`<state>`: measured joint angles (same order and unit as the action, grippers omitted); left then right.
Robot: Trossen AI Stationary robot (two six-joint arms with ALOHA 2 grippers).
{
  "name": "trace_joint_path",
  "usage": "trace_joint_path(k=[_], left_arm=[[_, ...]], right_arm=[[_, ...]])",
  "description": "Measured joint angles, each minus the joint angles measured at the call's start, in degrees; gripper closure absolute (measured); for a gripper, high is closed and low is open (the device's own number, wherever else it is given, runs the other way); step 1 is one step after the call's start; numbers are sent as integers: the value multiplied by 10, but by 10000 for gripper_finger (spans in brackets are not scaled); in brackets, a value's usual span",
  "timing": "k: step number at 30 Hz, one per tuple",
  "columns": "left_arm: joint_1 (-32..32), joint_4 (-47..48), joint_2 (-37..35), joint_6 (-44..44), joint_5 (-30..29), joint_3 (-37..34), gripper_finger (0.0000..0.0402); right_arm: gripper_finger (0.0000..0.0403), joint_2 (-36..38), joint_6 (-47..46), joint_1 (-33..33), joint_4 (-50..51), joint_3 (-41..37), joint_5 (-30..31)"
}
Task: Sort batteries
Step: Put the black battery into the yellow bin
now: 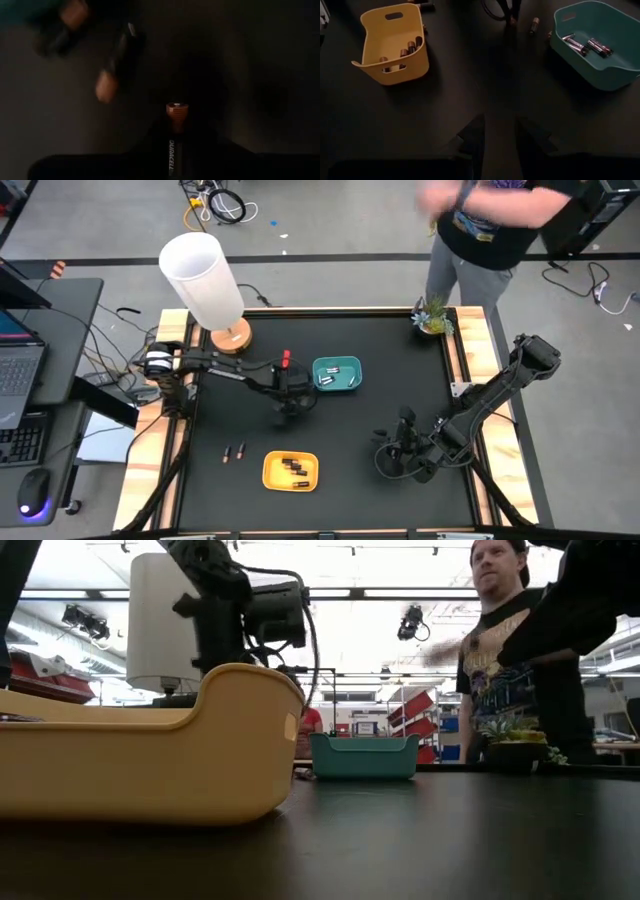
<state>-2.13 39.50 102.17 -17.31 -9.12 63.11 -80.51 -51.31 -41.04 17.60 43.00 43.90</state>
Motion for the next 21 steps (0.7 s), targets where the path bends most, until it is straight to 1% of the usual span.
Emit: trace_joint_path(k=[1, 4, 8, 11, 15, 19, 21], left_arm=[[4, 14, -12, 13, -1, 11, 355], [28, 6, -70, 56, 12, 42, 355], [96, -20, -131, 116, 30, 46, 355], [151, -48, -165, 177, 71, 48, 355], [229, -83, -160, 260, 75, 47, 355], [286, -116, -128, 316, 73, 48, 355], [305, -119, -101, 339, 58, 48, 355]], right_arm=[[309, 0, 0, 0, 0, 0, 0], [309, 0, 0, 0, -2, 0, 0], [309, 0, 0, 0, -5, 0, 0], [309, 0, 3, 2, -5, 0, 0], [309, 0, 10, 8, -10, 0, 0], [309, 0, 27, 18, -23, 0, 0], [309, 0, 38, 24, -31, 0, -2]])
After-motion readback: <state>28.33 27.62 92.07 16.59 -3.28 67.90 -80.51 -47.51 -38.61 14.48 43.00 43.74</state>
